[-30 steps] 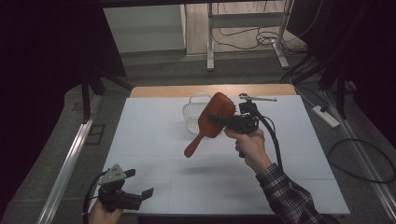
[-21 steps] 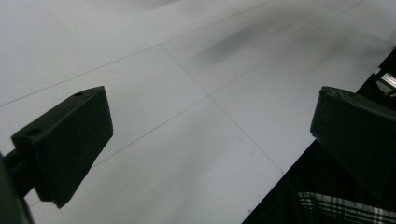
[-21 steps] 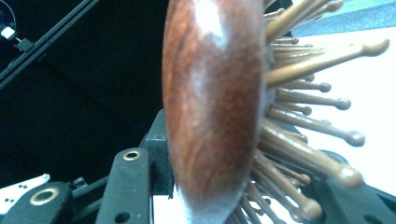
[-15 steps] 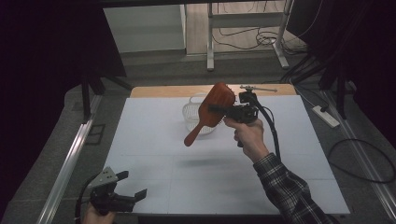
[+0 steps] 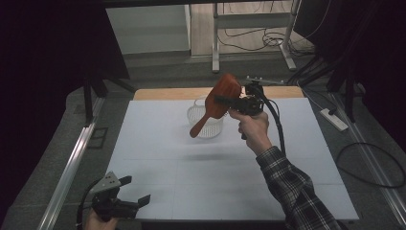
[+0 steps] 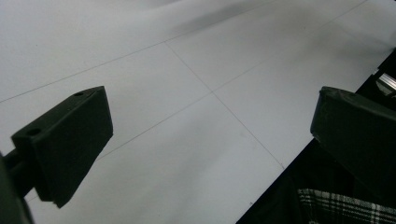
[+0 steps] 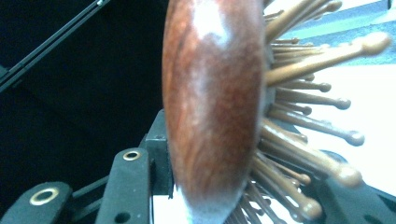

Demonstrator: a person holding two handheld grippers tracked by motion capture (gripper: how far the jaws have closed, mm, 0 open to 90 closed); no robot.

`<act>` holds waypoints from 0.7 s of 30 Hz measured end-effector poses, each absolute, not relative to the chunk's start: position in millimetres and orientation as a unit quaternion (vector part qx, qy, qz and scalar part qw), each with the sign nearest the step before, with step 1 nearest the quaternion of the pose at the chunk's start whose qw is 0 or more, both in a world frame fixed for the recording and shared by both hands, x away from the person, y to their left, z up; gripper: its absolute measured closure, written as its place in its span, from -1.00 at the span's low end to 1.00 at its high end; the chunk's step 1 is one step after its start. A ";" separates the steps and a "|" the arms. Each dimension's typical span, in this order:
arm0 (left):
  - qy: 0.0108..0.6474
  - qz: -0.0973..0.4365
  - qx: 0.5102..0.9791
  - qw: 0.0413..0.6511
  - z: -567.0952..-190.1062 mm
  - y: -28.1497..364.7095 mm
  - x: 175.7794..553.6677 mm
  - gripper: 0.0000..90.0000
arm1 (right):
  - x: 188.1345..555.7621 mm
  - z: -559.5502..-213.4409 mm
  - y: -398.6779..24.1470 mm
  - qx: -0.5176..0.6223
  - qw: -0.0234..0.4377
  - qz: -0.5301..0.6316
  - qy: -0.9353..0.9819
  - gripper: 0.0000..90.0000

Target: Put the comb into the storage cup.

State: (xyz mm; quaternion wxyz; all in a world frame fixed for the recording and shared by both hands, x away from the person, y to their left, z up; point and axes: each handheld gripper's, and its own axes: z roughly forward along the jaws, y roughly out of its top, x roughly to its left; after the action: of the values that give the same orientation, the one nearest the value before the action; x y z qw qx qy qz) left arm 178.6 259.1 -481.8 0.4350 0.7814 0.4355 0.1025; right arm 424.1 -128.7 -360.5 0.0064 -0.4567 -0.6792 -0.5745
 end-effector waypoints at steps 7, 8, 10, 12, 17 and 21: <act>0.433 0.102 0.785 0.432 -481.8 258.0 178.7 -1.00 | 437.4 -359.1 -129.3 -0.468 -0.004 -0.574 -0.671 0.18; 0.433 0.102 0.784 0.433 -481.8 258.3 178.7 -1.00 | 439.2 -358.6 -129.4 -0.471 -0.004 -0.575 -0.669 0.18; 0.433 0.101 0.783 0.434 -481.9 258.9 178.8 -1.00 | 443.1 -357.7 -129.6 -0.474 -0.007 -0.576 -0.666 0.18; 0.433 0.100 0.784 0.433 -482.0 258.5 179.0 -1.00 | 446.0 -356.7 -129.1 -0.476 -0.010 -0.576 -0.665 0.18; 0.432 0.098 0.785 0.432 -482.1 258.3 179.3 -1.00 | 453.0 -355.3 -127.2 -0.480 -0.018 -0.579 -0.659 0.18; 0.431 0.098 0.786 0.432 -482.0 258.3 179.2 -1.00 | 457.9 -354.2 -125.2 -0.484 -0.027 -0.577 -0.657 0.18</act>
State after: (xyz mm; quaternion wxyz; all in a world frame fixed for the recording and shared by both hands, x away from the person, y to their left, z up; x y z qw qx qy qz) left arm 179.2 258.3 -482.0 0.4322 0.7859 0.4312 0.0982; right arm 457.9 -125.2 -354.2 -0.0265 -0.4841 -0.6569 -0.5775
